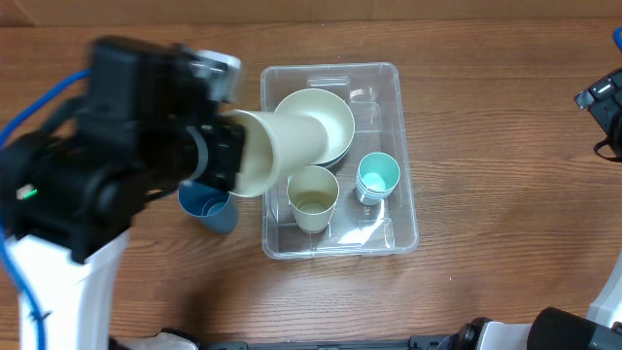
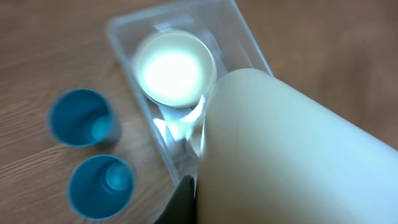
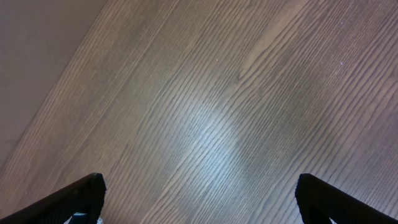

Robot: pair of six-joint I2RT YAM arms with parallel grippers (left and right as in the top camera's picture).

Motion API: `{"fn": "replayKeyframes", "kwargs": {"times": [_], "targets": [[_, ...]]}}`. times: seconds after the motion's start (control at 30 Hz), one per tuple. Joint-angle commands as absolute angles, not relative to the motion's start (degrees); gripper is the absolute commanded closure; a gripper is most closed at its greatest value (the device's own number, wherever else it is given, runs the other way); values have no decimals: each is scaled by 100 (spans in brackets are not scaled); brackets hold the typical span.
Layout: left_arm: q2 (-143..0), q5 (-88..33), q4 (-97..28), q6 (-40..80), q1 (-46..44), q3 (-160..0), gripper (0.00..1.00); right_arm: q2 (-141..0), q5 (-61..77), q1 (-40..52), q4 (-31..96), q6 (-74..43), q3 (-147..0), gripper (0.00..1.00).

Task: Pack container
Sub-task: 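Insert the second cream cup into the first cream cup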

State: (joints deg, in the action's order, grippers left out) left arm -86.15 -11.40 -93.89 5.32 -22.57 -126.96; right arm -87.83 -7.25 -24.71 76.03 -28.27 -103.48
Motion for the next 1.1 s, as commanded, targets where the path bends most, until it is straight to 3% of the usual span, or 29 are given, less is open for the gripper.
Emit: {"fn": "replayKeyframes", "kwargs": {"times": [0.0,0.33,0.6,0.7,0.83,1.07], "targets": [[-9094,-458,-9590,327,-3041,-12637,95,-8779,-725,-2460,7575,-2834,-10370,0],[-10097,578,-9679,600,-3369,-12532,95,-8779,-722,-2460,7575,-2834,-10370,0],[-10385,139,-9682,635,-3417,-12269,92,-8779,-722,-2460,7575,-2834,-10370,0],[-10385,119,-9682,644,-3417,-12234,86,-8779,-722,-2460,7577,-2834,-10370,0],[-10385,78,-9682,644,-3417,-12234,62,-8779,-722,-2460,7577,-2834,-10370,0],[-10248,-69,-9682,646,-3417,-12234,62,-8779,-722,-2460,7575,-2834,-10370,0]]}}
